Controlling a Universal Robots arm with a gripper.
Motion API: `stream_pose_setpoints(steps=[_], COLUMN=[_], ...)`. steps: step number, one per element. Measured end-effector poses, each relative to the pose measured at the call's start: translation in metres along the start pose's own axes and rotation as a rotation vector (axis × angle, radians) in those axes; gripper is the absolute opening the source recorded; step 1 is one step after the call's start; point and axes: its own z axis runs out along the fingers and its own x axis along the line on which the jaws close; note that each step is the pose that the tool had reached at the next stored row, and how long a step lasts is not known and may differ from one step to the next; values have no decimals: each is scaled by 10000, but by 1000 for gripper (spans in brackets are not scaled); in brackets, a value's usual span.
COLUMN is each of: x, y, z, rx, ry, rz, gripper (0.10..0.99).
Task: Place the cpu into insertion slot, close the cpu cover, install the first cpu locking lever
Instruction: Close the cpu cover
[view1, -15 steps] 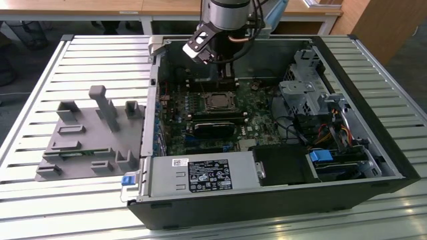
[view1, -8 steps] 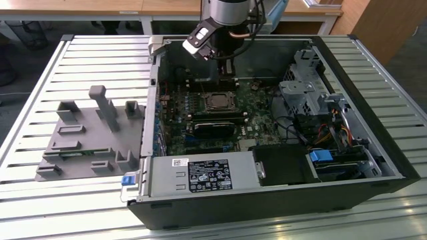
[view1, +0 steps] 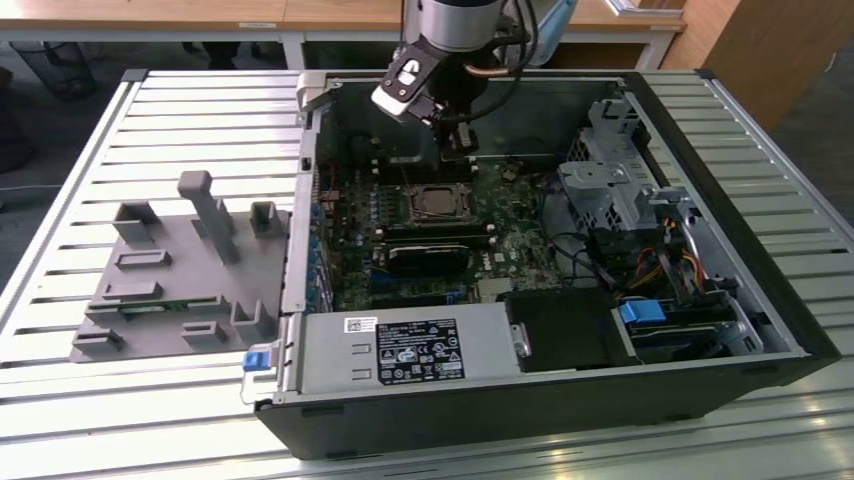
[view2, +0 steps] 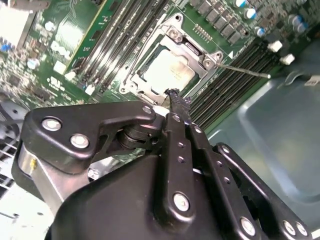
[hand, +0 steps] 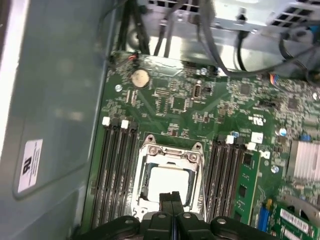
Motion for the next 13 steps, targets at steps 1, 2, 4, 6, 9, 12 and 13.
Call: stream_pose_setpoints(steps=[1, 2, 4, 6, 9, 12, 13], x=[0, 0, 0, 0, 0, 0, 0], y=[0, 0, 0, 0, 0, 0, 0], z=[1, 4, 7, 10, 14, 18, 20], rx=[1, 3, 6, 8, 13, 18, 18], ry=[4, 9, 17, 26, 39, 53, 58], rz=[-179, -360, -718, -1078, -1635, -2174, -2353], gripper=[106, 106, 106, 106, 106, 106, 106])
